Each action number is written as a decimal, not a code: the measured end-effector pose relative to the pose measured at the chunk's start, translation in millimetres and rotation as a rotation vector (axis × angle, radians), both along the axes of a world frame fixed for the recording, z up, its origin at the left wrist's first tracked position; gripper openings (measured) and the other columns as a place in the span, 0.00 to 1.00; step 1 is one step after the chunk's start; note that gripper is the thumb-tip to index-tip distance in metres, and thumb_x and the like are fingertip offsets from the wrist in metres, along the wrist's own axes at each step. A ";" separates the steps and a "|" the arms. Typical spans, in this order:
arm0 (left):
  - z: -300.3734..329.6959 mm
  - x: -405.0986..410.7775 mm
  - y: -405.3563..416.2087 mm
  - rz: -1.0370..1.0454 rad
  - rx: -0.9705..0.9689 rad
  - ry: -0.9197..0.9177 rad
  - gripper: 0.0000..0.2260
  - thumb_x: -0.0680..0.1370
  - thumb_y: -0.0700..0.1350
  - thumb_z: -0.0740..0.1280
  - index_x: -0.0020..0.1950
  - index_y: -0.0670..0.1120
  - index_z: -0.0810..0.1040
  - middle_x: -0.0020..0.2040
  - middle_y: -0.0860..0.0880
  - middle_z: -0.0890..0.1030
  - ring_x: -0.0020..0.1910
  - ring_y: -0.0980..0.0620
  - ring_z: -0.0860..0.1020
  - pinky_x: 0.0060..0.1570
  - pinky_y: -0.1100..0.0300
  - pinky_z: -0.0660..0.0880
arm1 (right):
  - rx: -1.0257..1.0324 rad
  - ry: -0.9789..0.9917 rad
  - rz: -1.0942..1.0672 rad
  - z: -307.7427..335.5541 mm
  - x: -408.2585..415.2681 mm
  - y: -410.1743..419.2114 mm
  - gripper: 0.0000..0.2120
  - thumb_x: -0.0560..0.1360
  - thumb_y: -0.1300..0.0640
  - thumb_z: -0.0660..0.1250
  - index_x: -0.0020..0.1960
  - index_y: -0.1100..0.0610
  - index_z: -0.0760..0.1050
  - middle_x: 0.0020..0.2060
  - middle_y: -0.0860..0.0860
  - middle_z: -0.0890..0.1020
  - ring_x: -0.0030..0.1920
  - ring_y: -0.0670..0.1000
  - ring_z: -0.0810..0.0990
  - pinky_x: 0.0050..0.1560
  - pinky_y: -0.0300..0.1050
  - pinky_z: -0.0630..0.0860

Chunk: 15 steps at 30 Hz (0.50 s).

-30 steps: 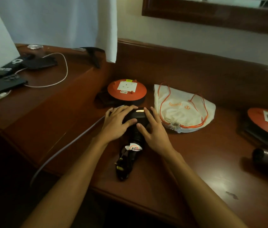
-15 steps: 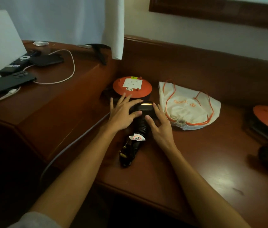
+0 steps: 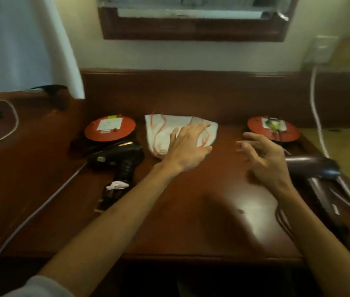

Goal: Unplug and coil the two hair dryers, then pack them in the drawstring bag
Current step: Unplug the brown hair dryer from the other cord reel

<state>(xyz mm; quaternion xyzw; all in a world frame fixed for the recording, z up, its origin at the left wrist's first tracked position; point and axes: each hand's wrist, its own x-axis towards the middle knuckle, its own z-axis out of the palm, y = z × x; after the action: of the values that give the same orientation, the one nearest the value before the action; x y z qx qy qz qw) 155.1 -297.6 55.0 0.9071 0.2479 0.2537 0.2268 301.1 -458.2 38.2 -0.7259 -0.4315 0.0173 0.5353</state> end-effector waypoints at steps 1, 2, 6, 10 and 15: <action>2.5 17.9 -12.2 -0.035 0.007 -0.017 0.26 0.80 0.52 0.70 0.77 0.54 0.70 0.75 0.50 0.73 0.75 0.48 0.67 0.76 0.44 0.58 | 0.004 0.008 -0.036 3.4 15.8 -12.8 0.15 0.82 0.59 0.65 0.68 0.57 0.75 0.51 0.51 0.85 0.50 0.46 0.86 0.50 0.45 0.84; 5.1 35.1 -23.8 -0.063 0.009 -0.048 0.23 0.80 0.50 0.70 0.75 0.53 0.72 0.73 0.51 0.75 0.74 0.48 0.69 0.75 0.45 0.61 | -0.002 0.012 -0.068 5.5 30.9 -24.5 0.15 0.81 0.60 0.66 0.67 0.58 0.76 0.51 0.52 0.86 0.49 0.48 0.86 0.52 0.50 0.84; 15.6 99.3 -55.5 -0.120 -0.065 -0.160 0.14 0.81 0.45 0.68 0.66 0.50 0.80 0.66 0.50 0.81 0.68 0.51 0.75 0.70 0.52 0.69 | -0.111 -0.045 -0.139 15.9 79.7 -62.9 0.15 0.80 0.61 0.68 0.66 0.59 0.78 0.53 0.53 0.85 0.53 0.50 0.85 0.59 0.51 0.81; 21.6 154.6 -68.0 -0.129 -0.092 -0.149 0.11 0.78 0.45 0.70 0.59 0.50 0.84 0.59 0.51 0.85 0.61 0.53 0.80 0.65 0.52 0.76 | -0.159 -0.072 -0.211 27.1 116.7 -84.5 0.15 0.79 0.61 0.67 0.65 0.59 0.78 0.53 0.53 0.85 0.52 0.48 0.82 0.46 0.23 0.72; 14.6 212.7 -59.5 -0.158 -0.125 -0.025 0.13 0.78 0.49 0.70 0.62 0.51 0.82 0.66 0.48 0.82 0.65 0.47 0.78 0.67 0.45 0.74 | -0.261 -0.064 -0.216 27.6 162.6 -81.7 0.18 0.80 0.60 0.65 0.70 0.57 0.75 0.61 0.53 0.82 0.58 0.48 0.80 0.53 0.33 0.73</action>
<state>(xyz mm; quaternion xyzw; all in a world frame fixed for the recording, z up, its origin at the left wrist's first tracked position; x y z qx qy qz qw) 367.8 -357.1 69.6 0.9046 0.1883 0.2303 0.3054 463.8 -539.9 65.8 -0.8317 -0.3617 -0.0077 0.4212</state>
